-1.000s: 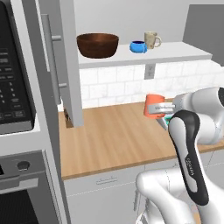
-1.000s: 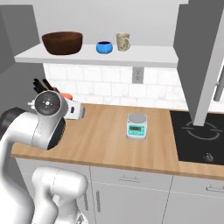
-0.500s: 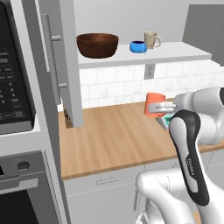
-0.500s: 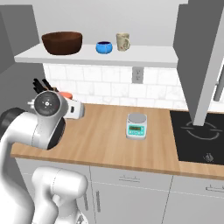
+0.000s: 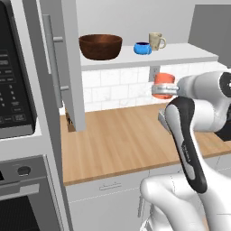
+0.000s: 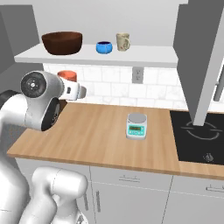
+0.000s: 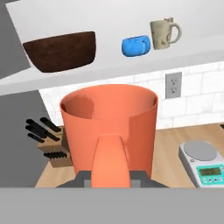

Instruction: Gather all objects into one cabinet and sort the glasses and bowls to opposite sides.

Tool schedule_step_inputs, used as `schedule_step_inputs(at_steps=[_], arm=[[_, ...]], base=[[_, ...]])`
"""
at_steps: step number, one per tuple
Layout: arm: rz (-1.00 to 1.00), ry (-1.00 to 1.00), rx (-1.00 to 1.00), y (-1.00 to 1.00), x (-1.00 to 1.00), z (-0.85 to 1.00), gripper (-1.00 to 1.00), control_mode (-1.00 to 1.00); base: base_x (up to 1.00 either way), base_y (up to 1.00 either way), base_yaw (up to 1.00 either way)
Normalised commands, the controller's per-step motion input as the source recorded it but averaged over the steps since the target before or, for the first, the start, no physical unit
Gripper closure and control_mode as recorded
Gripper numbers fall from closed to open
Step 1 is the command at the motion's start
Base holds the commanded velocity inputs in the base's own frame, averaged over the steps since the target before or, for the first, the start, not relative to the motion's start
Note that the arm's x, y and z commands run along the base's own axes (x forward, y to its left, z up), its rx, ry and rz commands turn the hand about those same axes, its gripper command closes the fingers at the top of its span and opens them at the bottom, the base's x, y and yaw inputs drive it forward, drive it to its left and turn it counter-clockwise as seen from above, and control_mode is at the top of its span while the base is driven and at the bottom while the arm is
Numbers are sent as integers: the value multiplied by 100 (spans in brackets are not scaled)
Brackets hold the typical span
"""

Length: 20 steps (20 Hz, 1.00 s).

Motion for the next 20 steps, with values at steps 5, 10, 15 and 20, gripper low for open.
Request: schedule_step_inputs(at_steps=[5, 10, 15, 20], arm=[[-22, 2, -4, -22, 48, 72, 100, -100], [-12, 0, 0, -51, 15, 49, 100, -100], [-5, -1, 0, -79, 16, 32, 100, -100], [-1, 0, 0, -89, 41, 6, 100, -100]], base=[[0, 0, 0], [0, 0, 0], [0, 0, 0], [0, 0, 0]])
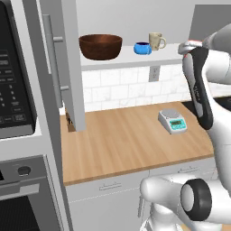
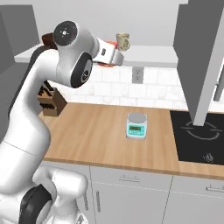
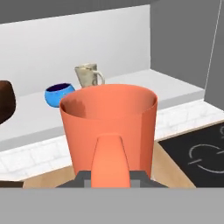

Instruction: Gather all objects into one cabinet and sort the glasses and bowls to opposite sides.

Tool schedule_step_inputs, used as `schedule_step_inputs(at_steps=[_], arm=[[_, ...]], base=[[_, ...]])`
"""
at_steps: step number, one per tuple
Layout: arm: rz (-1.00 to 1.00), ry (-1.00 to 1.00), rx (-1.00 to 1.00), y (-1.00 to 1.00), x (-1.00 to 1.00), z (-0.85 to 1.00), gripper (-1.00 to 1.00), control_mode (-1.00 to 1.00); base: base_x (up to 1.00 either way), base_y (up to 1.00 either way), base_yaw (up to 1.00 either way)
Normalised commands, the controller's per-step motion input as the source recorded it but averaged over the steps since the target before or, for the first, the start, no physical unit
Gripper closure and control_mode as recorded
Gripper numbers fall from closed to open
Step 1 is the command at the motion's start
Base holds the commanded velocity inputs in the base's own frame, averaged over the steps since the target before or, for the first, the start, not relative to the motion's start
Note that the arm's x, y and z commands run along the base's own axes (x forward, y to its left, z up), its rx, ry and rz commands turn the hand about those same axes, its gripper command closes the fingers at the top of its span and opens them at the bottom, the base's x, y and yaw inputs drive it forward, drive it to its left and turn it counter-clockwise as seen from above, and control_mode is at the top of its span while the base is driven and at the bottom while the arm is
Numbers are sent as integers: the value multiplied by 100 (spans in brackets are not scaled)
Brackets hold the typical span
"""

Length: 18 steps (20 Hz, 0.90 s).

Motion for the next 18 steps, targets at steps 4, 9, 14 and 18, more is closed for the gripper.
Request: schedule_step_inputs(at_steps=[4, 9, 14, 18], arm=[[-7, 0, 0, -66, 71, 0, 100, -100], [-7, 0, 0, -54, 78, -5, 100, -100], [-3, 0, 0, -22, 91, -23, 100, -100], [0, 0, 0, -24, 96, -20, 100, -100]], base=[[0, 0, 0], [0, 0, 0], [0, 0, 0], [0, 0, 0]])
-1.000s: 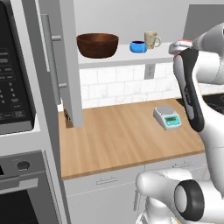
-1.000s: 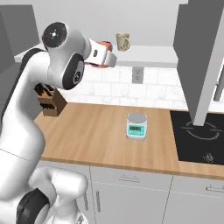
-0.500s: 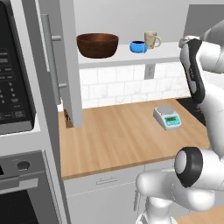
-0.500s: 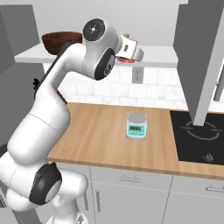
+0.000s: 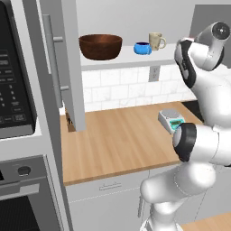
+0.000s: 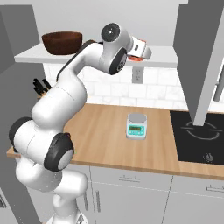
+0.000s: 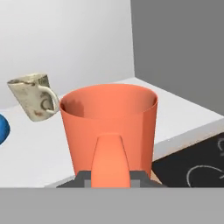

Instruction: Gather all objects into one cabinet and sort the glasses and bowls to opposite sides.

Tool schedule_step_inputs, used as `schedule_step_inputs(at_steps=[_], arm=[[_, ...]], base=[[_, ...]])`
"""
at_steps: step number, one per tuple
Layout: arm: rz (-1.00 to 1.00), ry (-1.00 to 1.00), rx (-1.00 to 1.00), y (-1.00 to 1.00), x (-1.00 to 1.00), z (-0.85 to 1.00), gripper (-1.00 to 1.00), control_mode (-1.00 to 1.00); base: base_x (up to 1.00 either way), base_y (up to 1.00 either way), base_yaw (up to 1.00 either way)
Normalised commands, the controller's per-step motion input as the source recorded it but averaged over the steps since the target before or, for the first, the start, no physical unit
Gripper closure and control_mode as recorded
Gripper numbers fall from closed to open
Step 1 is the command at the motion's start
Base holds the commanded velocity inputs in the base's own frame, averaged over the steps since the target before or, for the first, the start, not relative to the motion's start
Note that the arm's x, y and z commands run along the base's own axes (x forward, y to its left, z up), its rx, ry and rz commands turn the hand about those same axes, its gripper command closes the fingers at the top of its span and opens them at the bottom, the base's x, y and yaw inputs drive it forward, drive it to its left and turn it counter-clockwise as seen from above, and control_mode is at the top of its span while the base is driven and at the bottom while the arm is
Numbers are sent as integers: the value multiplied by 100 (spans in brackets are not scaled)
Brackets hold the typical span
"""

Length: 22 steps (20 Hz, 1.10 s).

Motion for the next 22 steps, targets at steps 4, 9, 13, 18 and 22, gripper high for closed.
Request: schedule_step_inputs(at_steps=[4, 9, 13, 18, 22], arm=[[0, 0, 0, -27, 89, -7, 100, -100], [0, 0, 0, -33, 71, 0, 100, -100], [0, 0, 0, -38, 58, -1, 100, -100], [0, 0, 0, -16, 41, -12, 100, -100], [0, 0, -1, -19, 46, -14, 100, -100]], base=[[0, 0, 0], [0, 0, 0], [0, 0, 0], [0, 0, 0], [0, 0, 0]])
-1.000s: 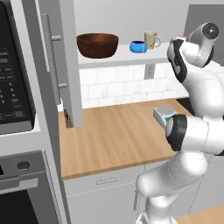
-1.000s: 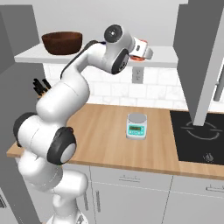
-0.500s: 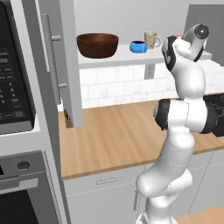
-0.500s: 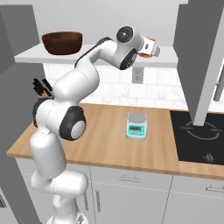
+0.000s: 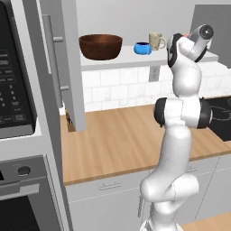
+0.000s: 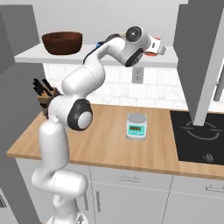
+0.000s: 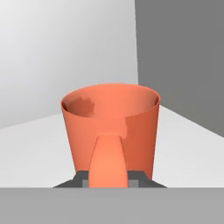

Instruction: Gather all objects into one cabinet and sort the glasses and bowls to opposite sides.

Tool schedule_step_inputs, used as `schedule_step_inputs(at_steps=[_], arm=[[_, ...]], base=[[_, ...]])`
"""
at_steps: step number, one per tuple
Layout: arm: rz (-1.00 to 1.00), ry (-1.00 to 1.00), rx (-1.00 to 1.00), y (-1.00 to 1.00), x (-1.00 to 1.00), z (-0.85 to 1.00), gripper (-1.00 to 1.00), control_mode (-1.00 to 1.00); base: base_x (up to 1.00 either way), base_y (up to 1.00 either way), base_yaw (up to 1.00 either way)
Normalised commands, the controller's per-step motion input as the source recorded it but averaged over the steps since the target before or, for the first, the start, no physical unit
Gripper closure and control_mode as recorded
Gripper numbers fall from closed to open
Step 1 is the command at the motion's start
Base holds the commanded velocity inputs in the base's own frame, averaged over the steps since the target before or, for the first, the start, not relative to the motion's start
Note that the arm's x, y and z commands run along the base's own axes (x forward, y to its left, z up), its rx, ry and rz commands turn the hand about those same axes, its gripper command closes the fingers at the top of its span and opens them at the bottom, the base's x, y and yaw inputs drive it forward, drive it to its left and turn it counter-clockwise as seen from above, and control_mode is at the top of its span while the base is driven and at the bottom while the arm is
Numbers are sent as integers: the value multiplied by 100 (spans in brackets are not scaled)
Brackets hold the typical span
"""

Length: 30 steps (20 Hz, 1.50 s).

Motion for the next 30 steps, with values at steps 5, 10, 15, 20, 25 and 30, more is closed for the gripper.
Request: schedule_step_inputs(at_steps=[5, 10, 15, 20, 25, 30], arm=[[0, 0, -2, -16, 49, -17, 100, -100], [0, 1, -1, -8, 9, -29, -100, -100], [0, 0, 0, -2, 0, -23, -100, -100], [0, 0, -2, 0, -1, -27, -100, -100], [0, -3, -4, 0, -13, -11, -100, -100], [0, -4, -6, 0, -32, -8, -100, -100]], base=[[0, 0, 0], [0, 0, 0], [0, 0, 0], [0, 0, 0], [0, 0, 0], [0, 0, 0]])
